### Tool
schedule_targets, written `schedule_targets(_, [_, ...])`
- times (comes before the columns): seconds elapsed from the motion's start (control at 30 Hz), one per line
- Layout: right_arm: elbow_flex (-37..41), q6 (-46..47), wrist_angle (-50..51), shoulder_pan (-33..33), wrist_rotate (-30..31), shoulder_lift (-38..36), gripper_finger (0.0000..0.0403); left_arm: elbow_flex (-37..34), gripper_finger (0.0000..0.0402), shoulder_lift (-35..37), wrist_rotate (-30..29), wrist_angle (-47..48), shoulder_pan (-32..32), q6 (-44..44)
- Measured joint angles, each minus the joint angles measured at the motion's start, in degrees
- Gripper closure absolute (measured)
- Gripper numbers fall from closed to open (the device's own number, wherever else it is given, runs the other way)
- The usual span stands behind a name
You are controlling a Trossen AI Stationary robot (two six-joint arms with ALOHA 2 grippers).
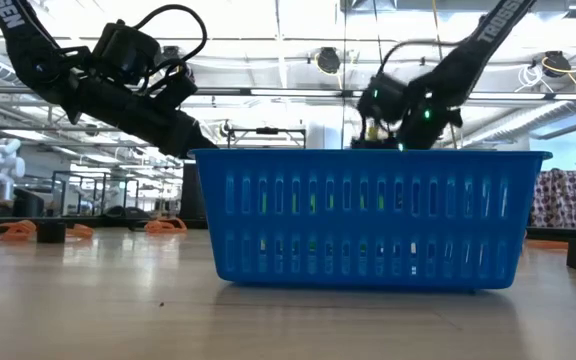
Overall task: Sort rubber bands into baskets
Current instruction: Put the blue rubberband into the green bin
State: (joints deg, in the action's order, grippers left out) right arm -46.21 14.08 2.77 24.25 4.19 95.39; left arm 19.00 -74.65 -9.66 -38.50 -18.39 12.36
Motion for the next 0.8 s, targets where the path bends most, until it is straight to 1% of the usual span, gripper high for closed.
schedule_targets(0.23, [-0.07, -3.06, -5.28, 0.00, 0.26, -4.74, 0.0401, 0.00, 0.0224, 0.00, -0.01, 0.02, -0.02, 0.00])
schedule_targets(0.37, [-0.09, -4.83, -6.25, -0.42, 0.24, -6.00, 0.0402, 0.00, 0.0224, 0.00, -0.01, 0.24, -0.01, 0.02])
schedule_targets(0.47, [-0.09, -6.24, -11.06, -1.17, 0.69, -6.15, 0.0402, 0.00, 0.0224, 0.00, -0.01, 0.31, -0.02, 0.04])
schedule_targets(0.5, [-0.09, -6.47, -12.41, -1.30, 1.68, -6.15, 0.0402, 0.00, 0.0224, 0.00, -0.01, 0.31, -0.02, 0.02])
schedule_targets(0.6, [-0.09, -8.91, -15.23, -1.85, 8.09, -6.15, 0.0402, 0.00, 0.0224, 0.00, -0.03, 0.37, -0.01, 0.02])
schedule_targets(0.63, [-0.09, -9.60, -15.32, -1.92, 9.34, -6.15, 0.0402, 0.00, 0.0224, 0.00, -0.03, 0.40, -0.02, 0.02])
schedule_targets(0.7, [-0.09, -9.96, -14.90, -1.93, 8.51, -6.15, 0.0402, 0.00, 0.0224, 0.00, -0.03, 0.43, -0.02, 0.02])
schedule_targets(0.8, [-0.09, -9.40, -13.21, -2.04, 1.92, -6.15, 0.0403, 0.00, 0.0224, 0.00, -0.03, 0.44, -0.02, 0.02])
